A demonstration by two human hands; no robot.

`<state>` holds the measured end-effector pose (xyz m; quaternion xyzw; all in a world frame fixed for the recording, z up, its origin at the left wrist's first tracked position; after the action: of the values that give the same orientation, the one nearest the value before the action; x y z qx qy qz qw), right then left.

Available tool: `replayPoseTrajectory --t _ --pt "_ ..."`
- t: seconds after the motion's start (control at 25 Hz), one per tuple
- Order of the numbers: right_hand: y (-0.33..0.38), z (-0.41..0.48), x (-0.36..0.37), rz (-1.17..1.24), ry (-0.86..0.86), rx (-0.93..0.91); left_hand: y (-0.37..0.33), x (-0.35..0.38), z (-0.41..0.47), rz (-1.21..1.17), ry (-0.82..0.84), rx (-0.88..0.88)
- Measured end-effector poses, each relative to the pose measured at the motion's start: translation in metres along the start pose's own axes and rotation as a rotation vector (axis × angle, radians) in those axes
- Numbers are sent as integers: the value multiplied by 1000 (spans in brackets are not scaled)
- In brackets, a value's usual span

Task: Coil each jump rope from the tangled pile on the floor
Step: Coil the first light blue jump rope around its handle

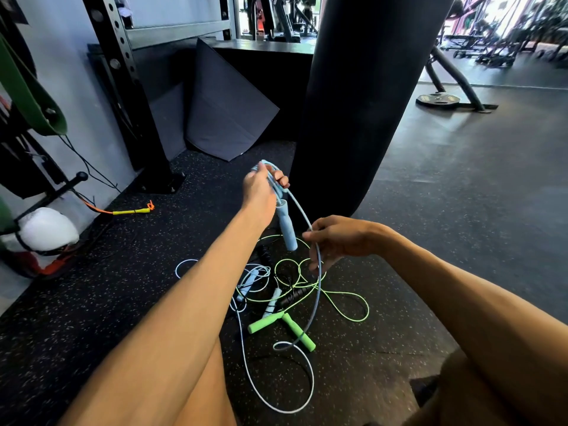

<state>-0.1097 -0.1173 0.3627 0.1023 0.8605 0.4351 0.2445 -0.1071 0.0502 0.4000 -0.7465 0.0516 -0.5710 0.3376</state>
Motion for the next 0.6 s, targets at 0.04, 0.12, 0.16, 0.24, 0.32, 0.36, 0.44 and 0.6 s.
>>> replayPoseTrajectory --t 0.04,0.12,0.16,0.24,0.32,0.36,0.44,0.6 --pt "0 -2 2 -20 11 0 -4 -4 4 71 -32 77" --pt "2 -2 -1 -98 -42 -25 -11 -10 11 249 -62 202" --pt "3 -1 -5 -176 -106 -49 -14 -12 12 312 -52 240" --pt "7 1 -14 -371 -279 -97 -15 -12 10 412 -7 288" --pt "13 3 -21 -548 -423 -175 -14 -12 9 543 46 319" --pt "18 2 -23 -634 -476 -234 -12 -11 8 609 75 327" --pt "28 -1 -26 -765 -544 -332 -7 -10 9 749 129 304" --pt "47 -12 -29 -870 -672 -486 8 -4 -5 1132 310 146"
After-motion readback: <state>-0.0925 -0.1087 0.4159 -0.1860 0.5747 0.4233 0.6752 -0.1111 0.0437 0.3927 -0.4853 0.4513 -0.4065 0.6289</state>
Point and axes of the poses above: each hand's wrist, its own z-axis towards the middle knuckle, its own x-axis out of the palm, y = z × x, the point moved 4 cm from there along z, towards the middle knuckle, and after that the axes turned 12 degrees about -z, right-handed, at the moved point
